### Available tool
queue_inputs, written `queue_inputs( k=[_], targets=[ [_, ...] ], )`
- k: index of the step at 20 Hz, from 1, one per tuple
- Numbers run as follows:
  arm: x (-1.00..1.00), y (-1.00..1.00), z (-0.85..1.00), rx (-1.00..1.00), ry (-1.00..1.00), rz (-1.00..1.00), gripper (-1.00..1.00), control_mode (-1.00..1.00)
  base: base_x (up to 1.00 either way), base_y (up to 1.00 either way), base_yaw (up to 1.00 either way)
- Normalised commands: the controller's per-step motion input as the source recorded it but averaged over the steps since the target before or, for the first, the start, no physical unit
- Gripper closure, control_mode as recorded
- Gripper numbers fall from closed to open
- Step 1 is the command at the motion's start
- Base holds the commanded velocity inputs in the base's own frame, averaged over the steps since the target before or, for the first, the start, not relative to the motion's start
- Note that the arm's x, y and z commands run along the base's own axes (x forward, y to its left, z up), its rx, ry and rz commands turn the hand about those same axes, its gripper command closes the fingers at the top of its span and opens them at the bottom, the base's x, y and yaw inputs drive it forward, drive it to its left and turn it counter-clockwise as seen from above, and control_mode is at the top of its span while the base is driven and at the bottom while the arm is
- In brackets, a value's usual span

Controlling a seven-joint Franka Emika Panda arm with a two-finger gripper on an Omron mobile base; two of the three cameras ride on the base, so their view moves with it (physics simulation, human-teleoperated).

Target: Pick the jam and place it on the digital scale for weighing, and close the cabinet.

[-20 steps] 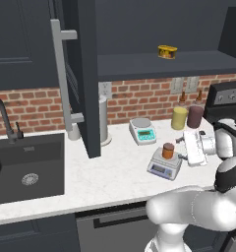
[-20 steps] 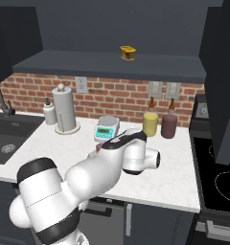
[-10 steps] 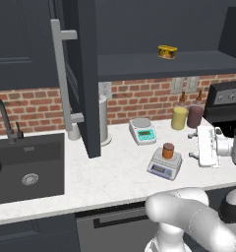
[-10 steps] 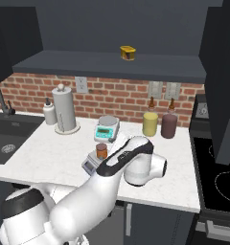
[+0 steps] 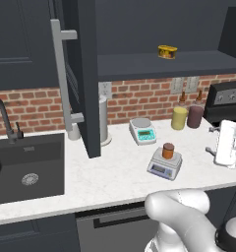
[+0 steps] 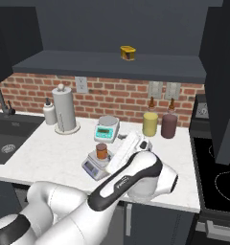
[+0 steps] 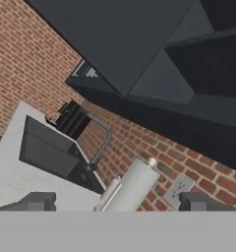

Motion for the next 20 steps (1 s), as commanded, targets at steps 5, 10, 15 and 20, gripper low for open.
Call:
queue_inputs(
  k=[5, 10, 15, 20],
  targets=[
    [-0.3, -0.52, 0.21, 0.09, -0.17, -0.16, -1.0, -1.0, 0.0, 0.0, 0.0],
    [-0.23, -0.54, 0.11, 0.1, -0.1, -0.14, -1.0, -1.0, 0.0, 0.0, 0.0],
    [-0.34, -0.62, 0.27, 0.11, -0.11, -0.18, -1.0, -1.0, 0.0, 0.0, 0.0],
    [-0.43, -0.45, 0.44, 0.09, -0.11, -0.21, -1.0, -1.0, 0.0, 0.0, 0.0]
  ],
)
